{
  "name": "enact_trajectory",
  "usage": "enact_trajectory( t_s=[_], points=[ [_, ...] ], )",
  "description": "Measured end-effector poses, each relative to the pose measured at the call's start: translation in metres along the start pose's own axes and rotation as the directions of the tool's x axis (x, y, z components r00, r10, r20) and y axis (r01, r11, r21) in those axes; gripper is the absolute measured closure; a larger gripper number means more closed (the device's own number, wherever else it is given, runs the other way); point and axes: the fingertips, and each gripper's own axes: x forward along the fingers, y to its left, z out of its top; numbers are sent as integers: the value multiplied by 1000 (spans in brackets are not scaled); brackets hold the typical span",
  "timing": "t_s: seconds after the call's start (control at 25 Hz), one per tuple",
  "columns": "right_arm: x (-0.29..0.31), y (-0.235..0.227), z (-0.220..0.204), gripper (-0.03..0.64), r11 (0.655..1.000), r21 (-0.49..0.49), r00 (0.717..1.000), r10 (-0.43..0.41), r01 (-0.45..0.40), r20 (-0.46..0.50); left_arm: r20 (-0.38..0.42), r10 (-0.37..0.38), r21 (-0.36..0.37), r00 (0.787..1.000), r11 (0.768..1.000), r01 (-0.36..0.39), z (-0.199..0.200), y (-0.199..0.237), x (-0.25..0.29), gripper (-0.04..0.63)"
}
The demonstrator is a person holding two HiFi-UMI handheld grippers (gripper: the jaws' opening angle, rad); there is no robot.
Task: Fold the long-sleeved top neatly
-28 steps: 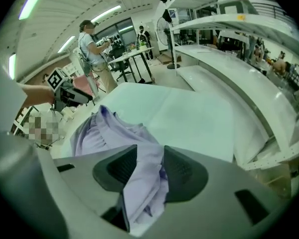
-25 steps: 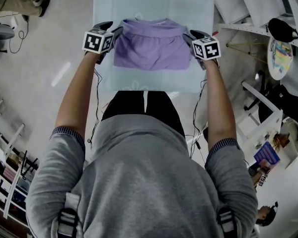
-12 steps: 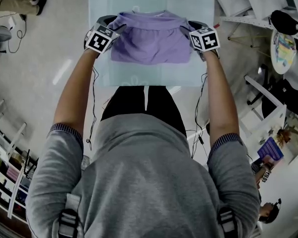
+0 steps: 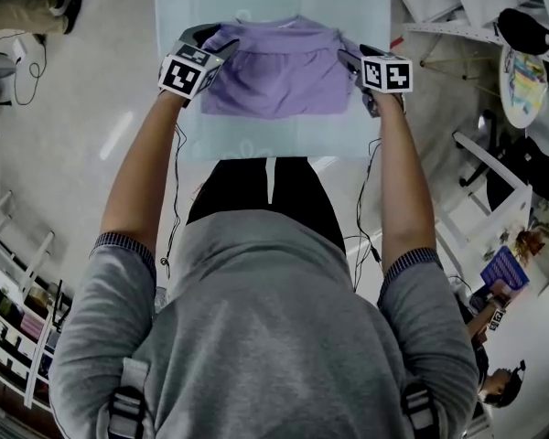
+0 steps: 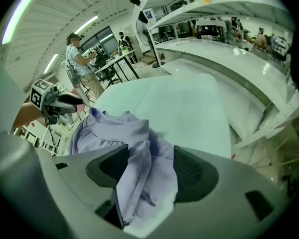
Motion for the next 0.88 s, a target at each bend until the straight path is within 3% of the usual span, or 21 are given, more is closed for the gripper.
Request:
enact_trajectory(
  t_s=[0.28, 0.44, 0.56, 0.64, 0.72, 0.8, 0.88],
  points=[
    [-15, -17, -22, 271, 988, 149, 997, -53, 44, 59, 22, -142, 137, 990, 981, 138, 72, -46, 35, 359],
    [-18, -16, -36, 249, 974, 228, 997, -32, 14, 76, -30, -224, 251, 974, 942, 224, 101, -80, 62, 359],
    [-16, -9, -49, 227, 959, 283, 997, -24, 1, 80, -77, -286, 327, 955, 898, 295, 113, -108, 80, 358],
    [-16, -6, -56, 218, 947, 320, 996, -19, -10, 88, -133, -324, 398, 936, 848, 350, 115, -128, 92, 356],
    [-17, -3, -61, 216, 938, 345, 995, -14, -20, 96, -204, -362, 472, 909, 777, 416, 114, -148, 104, 346],
    [-21, -2, -65, 212, 931, 364, 994, -12, -29, 110, -286, -399, 544, 871, 681, 490, 110, -168, 115, 309],
    [-25, -1, -69, 212, 921, 388, 991, -17, -35, 130, -366, -416, 611, 833, 567, 552, 108, -187, 125, 297]
  ],
)
